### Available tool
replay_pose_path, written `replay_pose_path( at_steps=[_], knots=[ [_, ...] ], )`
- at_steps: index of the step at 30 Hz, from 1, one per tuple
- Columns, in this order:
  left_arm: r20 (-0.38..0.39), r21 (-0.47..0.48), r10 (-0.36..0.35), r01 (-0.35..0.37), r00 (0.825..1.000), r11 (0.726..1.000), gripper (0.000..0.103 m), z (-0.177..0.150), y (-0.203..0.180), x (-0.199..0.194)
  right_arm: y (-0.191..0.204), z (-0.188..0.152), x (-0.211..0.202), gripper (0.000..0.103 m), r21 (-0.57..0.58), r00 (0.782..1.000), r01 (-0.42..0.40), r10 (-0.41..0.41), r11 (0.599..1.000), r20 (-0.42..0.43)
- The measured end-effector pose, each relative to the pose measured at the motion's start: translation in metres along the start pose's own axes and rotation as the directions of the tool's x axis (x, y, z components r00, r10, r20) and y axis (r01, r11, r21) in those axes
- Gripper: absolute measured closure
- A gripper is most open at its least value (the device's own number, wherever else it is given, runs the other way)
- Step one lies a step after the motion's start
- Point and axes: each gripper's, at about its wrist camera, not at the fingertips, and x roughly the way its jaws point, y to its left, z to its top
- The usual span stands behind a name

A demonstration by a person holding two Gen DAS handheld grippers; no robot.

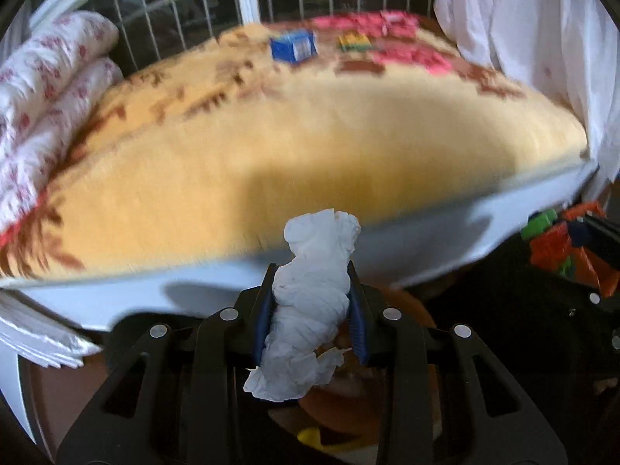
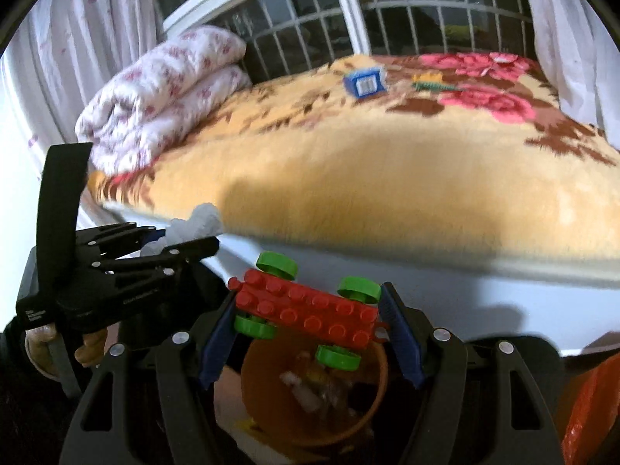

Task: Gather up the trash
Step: 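Carry the cloth and Lego car over the orange bucket and open both grippers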

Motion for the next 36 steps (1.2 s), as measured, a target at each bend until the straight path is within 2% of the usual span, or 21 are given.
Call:
replay_pose_path(
  at_steps=[7, 13, 27, 29, 30, 31, 36],
  knots=[
    [-0.135, 0.001, -0.022, 0.023, 0.991, 1.000, 0.071, -0.037, -0.005, 0.043, 0.003, -0.029, 0.026, 0.034, -0.016, 0.993, 0.013, -0.015, 1.000, -0.120],
    [-0.246, -0.004, -0.068, 0.069, 0.967, 0.998, 0.071, -0.055, -0.009, 0.077, 0.000, -0.037, 0.052, 0.034, 0.000, 0.980, 0.002, -0.002, 1.000, -0.197],
    [-0.348, -0.034, -0.110, 0.104, 0.931, 0.994, 0.070, -0.064, -0.010, 0.109, -0.014, -0.044, 0.092, 0.034, 0.055, 0.951, -0.014, 0.030, 0.998, -0.309],
    [-0.373, -0.032, -0.115, 0.112, 0.921, 0.993, 0.050, -0.066, -0.011, 0.114, -0.015, -0.046, 0.099, 0.031, 0.063, 0.941, -0.016, 0.037, 0.998, -0.336],
    [-0.386, -0.031, -0.111, 0.107, 0.916, 0.994, 0.028, -0.067, -0.011, 0.116, -0.014, -0.045, 0.102, 0.029, 0.068, 0.938, -0.010, 0.032, 0.998, -0.344],
    [-0.398, -0.027, -0.090, 0.087, 0.913, 0.996, 0.021, -0.068, -0.011, 0.119, -0.016, -0.044, 0.105, 0.028, 0.076, 0.937, -0.003, 0.029, 0.997, -0.349],
    [-0.425, -0.057, -0.103, 0.087, 0.900, 0.995, 0.021, -0.071, -0.006, 0.123, -0.022, -0.041, 0.097, 0.028, 0.096, 0.945, 0.008, 0.024, 0.995, -0.326]
  ],
)
